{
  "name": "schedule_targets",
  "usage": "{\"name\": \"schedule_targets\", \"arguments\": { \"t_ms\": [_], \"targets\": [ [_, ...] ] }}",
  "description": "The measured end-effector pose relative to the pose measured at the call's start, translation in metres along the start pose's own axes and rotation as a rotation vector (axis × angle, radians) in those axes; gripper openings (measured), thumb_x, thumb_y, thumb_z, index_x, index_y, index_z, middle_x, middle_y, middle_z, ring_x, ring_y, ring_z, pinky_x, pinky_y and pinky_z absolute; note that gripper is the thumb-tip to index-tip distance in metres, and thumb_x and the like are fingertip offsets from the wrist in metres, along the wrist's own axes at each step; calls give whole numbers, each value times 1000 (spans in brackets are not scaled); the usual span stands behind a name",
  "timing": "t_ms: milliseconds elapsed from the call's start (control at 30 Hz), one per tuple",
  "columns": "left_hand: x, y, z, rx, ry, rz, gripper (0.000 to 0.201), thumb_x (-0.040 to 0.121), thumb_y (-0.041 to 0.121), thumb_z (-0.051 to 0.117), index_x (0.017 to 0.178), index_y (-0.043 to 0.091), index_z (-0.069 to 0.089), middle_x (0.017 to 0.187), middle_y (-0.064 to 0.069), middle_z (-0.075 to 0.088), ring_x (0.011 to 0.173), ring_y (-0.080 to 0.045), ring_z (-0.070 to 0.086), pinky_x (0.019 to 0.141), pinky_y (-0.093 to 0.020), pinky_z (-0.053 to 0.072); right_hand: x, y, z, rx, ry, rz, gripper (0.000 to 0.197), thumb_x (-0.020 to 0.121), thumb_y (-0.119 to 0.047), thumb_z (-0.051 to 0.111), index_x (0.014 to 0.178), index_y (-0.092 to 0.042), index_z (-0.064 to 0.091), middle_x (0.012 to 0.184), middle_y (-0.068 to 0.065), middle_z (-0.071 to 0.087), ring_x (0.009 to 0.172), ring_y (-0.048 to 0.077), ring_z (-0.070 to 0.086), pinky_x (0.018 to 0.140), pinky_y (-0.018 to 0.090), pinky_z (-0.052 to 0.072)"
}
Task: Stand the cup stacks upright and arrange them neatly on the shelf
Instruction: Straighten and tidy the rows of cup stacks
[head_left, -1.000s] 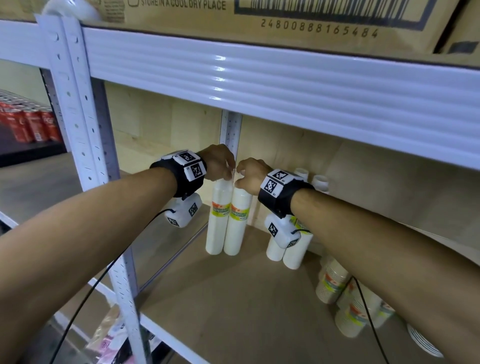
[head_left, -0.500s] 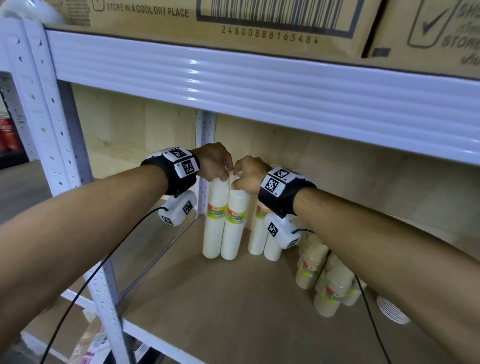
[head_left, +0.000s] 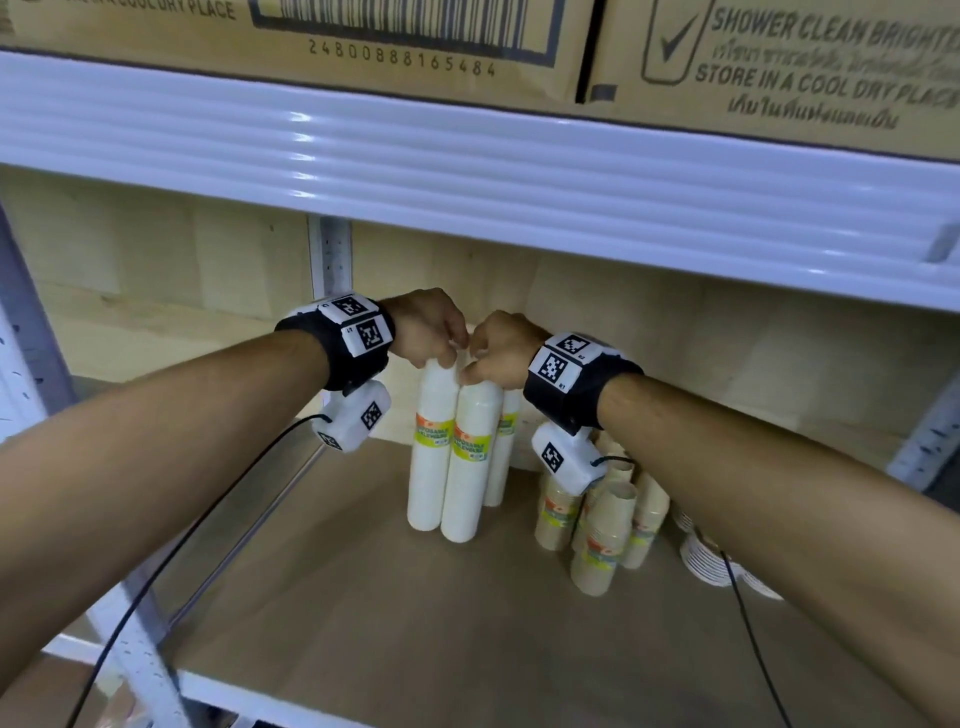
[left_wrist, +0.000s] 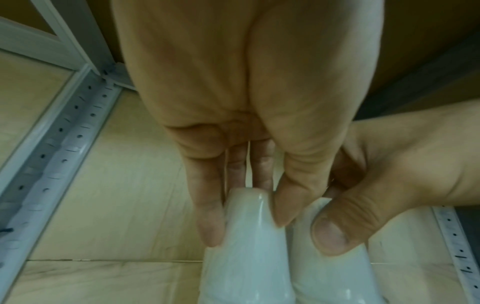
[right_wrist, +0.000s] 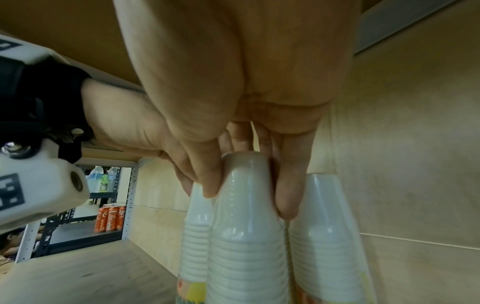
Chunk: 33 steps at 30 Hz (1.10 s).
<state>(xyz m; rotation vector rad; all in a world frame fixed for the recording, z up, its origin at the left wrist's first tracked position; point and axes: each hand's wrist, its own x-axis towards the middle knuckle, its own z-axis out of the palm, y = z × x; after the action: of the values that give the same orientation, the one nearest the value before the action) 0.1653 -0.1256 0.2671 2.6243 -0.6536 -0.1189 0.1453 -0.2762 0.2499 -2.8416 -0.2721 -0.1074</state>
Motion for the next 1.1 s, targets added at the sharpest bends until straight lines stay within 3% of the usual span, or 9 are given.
{"name": "schedule_targets", "arguments": {
  "t_ms": [100, 200, 267, 533, 667, 833, 933, 1100],
  "targets": [
    [5, 6, 5, -7, -3, 20, 25, 84, 8, 68, 105, 22, 67, 112, -2, 60, 86, -19, 64, 68, -29, 58, -5, 8, -4, -7, 1, 3, 20, 77, -28, 78, 83, -15, 65, 86, 1, 61, 76, 17, 60, 49, 21, 35],
    [9, 9, 8, -4, -8, 38, 22, 84, 8, 69, 102, 21, 66, 113, -3, 61, 77, -14, 61, 64, -26, 55, -9, 13, -7, 14, 3, 7, 25, 77, -27, 79, 93, -10, 69, 91, 3, 64, 80, 18, 63, 51, 21, 40],
    [11, 9, 9, -6, -8, 39, 21, 83, 8, 69, 100, 21, 66, 114, -4, 60, 80, -17, 61, 66, -27, 56, -11, 15, -10, 17, 0, 5, 30, 77, -28, 79, 99, -9, 70, 96, 3, 66, 85, 18, 65, 55, 21, 42],
    [12, 5, 18, 8, 0, 51, 27, 84, 7, 68, 109, 13, 67, 118, -7, 61, 86, -20, 61, 70, -30, 57, -13, 23, -5, 27, 2, 11, 19, 77, -22, 79, 87, -15, 64, 88, -1, 59, 82, 17, 58, 52, 21, 34],
    [12, 3, 20, 12, 20, 62, 28, 84, 8, 68, 111, 13, 67, 118, -6, 61, 82, -16, 59, 71, -31, 56, -12, 25, -1, 28, -9, 11, 27, 77, -22, 78, 98, -10, 67, 93, 2, 62, 83, 17, 60, 53, 21, 37],
    [11, 5, 21, 7, 29, 75, 26, 83, 9, 70, 108, 15, 68, 115, -6, 65, 80, -16, 61, 74, -33, 57, -13, 24, 1, 20, -3, 2, 22, 78, -22, 77, 94, -13, 65, 92, 0, 60, 83, 16, 58, 54, 21, 37],
    [11, 8, 19, 11, 26, 79, 26, 83, 9, 71, 108, 15, 68, 114, -6, 65, 88, -20, 64, 76, -34, 58, -12, 22, -2, 14, 12, 13, 25, 78, -20, 77, 99, -9, 68, 96, 4, 64, 87, 20, 63, 56, 21, 42],
    [10, 14, 10, -2, 28, 66, 24, 84, 13, 72, 106, 21, 66, 111, -4, 66, 83, -18, 63, 73, -31, 57, -8, 19, -6, -10, 44, 21, 27, 78, -24, 76, 100, -11, 71, 99, 4, 68, 90, 21, 67, 72, 30, 55]
  ]
}}
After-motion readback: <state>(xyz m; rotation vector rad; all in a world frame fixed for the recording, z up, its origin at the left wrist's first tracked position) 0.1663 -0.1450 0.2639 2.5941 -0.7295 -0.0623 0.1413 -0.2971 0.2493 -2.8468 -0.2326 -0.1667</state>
